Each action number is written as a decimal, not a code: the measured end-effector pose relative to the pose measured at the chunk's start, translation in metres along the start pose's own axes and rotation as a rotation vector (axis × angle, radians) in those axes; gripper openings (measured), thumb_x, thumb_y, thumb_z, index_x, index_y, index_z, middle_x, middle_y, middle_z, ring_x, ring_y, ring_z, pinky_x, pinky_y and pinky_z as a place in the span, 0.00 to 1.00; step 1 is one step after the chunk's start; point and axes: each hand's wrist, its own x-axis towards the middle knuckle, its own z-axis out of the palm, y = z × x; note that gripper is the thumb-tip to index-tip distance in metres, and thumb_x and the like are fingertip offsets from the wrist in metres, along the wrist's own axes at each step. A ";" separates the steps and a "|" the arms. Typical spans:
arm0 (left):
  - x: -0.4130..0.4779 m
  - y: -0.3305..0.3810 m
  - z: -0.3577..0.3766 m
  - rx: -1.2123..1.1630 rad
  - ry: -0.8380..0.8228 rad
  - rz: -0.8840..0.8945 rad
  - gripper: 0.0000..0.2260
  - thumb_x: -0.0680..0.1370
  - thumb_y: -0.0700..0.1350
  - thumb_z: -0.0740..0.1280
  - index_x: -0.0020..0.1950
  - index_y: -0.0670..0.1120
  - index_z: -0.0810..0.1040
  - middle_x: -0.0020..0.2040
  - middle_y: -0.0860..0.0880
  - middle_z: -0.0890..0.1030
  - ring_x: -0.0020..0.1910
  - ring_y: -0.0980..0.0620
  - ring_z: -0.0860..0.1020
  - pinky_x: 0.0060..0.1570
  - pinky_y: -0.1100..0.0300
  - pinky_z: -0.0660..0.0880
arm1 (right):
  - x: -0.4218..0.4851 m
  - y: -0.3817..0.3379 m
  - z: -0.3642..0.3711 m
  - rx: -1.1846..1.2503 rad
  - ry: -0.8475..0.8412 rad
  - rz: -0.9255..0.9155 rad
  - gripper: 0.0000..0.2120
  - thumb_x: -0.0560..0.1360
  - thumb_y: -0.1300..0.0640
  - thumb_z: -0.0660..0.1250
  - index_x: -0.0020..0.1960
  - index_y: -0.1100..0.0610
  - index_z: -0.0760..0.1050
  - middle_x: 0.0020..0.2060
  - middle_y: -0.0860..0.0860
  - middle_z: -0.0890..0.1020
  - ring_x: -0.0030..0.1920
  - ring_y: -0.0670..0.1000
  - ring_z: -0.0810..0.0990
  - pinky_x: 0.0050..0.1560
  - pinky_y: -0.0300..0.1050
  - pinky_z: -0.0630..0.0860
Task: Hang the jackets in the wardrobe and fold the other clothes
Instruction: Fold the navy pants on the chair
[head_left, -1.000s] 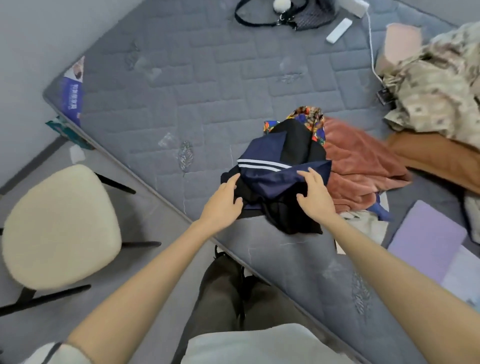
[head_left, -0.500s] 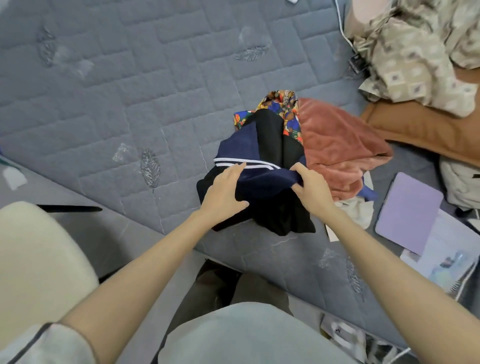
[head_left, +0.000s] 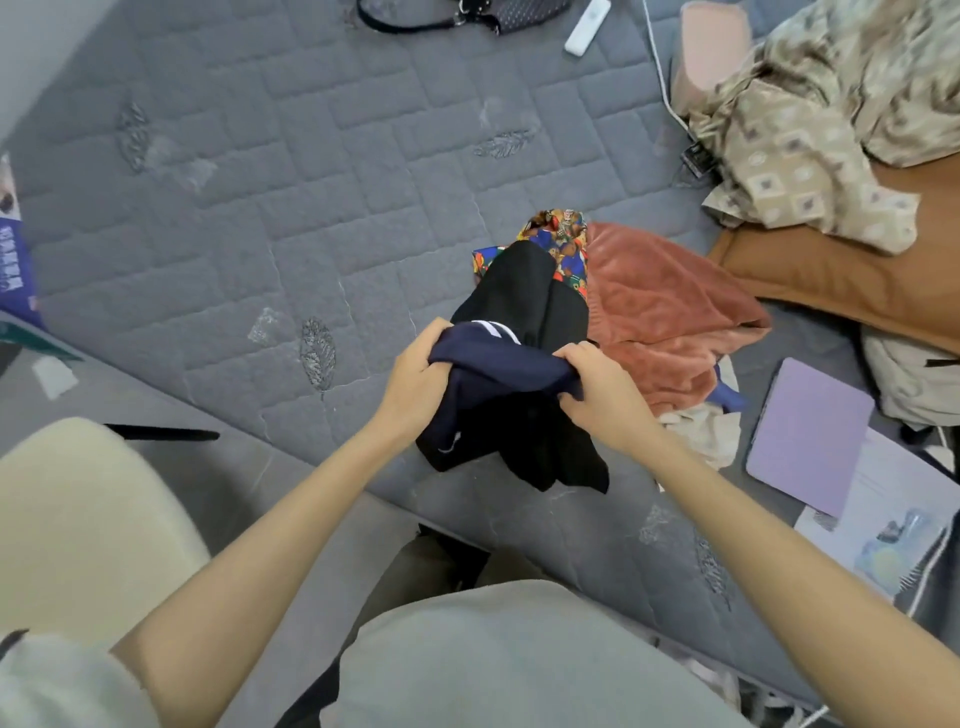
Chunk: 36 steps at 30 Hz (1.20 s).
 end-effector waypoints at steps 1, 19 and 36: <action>-0.011 0.003 -0.005 -0.027 -0.004 0.022 0.15 0.73 0.32 0.54 0.41 0.51 0.71 0.36 0.59 0.76 0.35 0.67 0.71 0.38 0.70 0.68 | 0.004 0.001 0.007 -0.083 0.006 0.017 0.11 0.70 0.63 0.68 0.52 0.58 0.73 0.47 0.54 0.74 0.47 0.59 0.76 0.39 0.50 0.70; -0.154 -0.017 -0.051 0.190 0.451 0.033 0.28 0.73 0.47 0.72 0.70 0.55 0.66 0.66 0.52 0.68 0.68 0.51 0.66 0.67 0.51 0.65 | -0.023 -0.138 -0.058 0.442 0.101 0.021 0.20 0.78 0.55 0.62 0.29 0.55 0.62 0.22 0.49 0.66 0.27 0.49 0.66 0.29 0.43 0.60; -0.284 -0.007 -0.041 -0.107 0.415 -0.078 0.11 0.83 0.44 0.56 0.51 0.38 0.74 0.41 0.45 0.75 0.37 0.55 0.72 0.40 0.61 0.69 | -0.119 -0.271 -0.050 1.498 -0.547 0.166 0.07 0.81 0.59 0.61 0.58 0.60 0.70 0.49 0.60 0.81 0.36 0.52 0.85 0.33 0.40 0.80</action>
